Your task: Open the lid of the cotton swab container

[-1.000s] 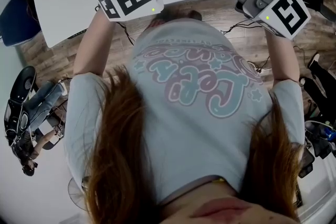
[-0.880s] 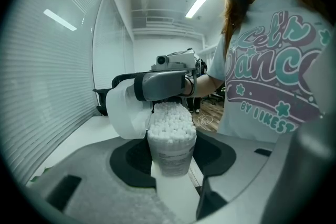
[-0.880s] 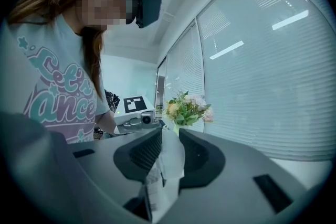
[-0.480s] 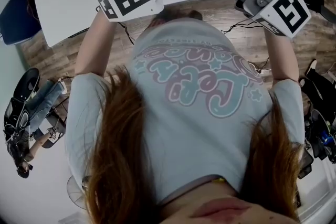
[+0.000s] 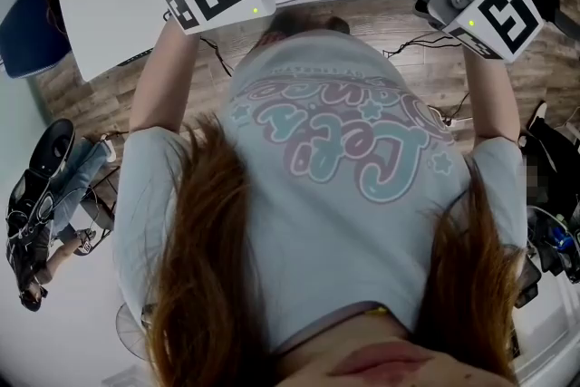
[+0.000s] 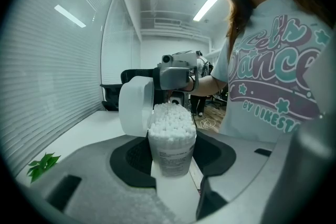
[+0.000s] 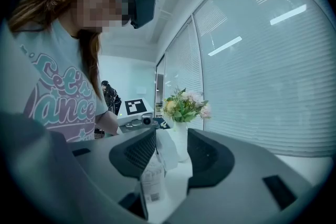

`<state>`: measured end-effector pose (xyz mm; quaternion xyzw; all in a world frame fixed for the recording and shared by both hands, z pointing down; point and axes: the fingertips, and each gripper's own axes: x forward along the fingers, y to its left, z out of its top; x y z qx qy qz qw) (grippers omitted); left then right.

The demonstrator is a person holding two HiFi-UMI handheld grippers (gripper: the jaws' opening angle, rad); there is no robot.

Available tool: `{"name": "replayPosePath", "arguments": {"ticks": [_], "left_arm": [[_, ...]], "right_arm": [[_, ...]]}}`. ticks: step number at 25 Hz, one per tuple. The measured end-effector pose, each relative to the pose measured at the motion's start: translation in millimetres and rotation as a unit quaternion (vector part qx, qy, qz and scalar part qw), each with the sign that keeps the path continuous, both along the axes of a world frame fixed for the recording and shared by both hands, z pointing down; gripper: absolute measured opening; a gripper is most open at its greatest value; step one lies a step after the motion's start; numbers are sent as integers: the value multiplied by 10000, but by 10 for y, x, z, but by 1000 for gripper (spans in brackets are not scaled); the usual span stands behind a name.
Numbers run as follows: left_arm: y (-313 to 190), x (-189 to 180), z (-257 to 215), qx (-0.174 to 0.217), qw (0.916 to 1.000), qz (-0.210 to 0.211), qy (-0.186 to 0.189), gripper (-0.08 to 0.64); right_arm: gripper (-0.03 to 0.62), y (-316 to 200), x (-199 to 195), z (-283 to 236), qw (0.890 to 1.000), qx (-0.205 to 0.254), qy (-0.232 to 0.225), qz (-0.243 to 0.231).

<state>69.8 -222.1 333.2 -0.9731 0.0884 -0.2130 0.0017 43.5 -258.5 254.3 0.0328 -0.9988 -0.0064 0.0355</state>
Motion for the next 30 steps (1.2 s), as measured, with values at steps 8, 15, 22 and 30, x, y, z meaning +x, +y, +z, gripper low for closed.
{"name": "replayPosePath", "arguments": {"ticks": [8, 15, 22, 30], "left_arm": [[-100, -119, 12, -21, 9998, -183, -19, 193], [-149, -181, 24, 32, 9995, -293, -110, 195], [-137, -152, -9, 112, 9998, -177, -9, 194], [-150, -132, 145, 129, 9999, -91, 22, 193]], "right_arm": [[200, 15, 100, 92, 9997, -183, 74, -148], [244, 71, 183, 309, 9974, -418, 290, -511], [244, 121, 146, 588, 9946, -506, 429, -793], [196, 146, 55, 768, 9921, -400, 599, -1028]]}}
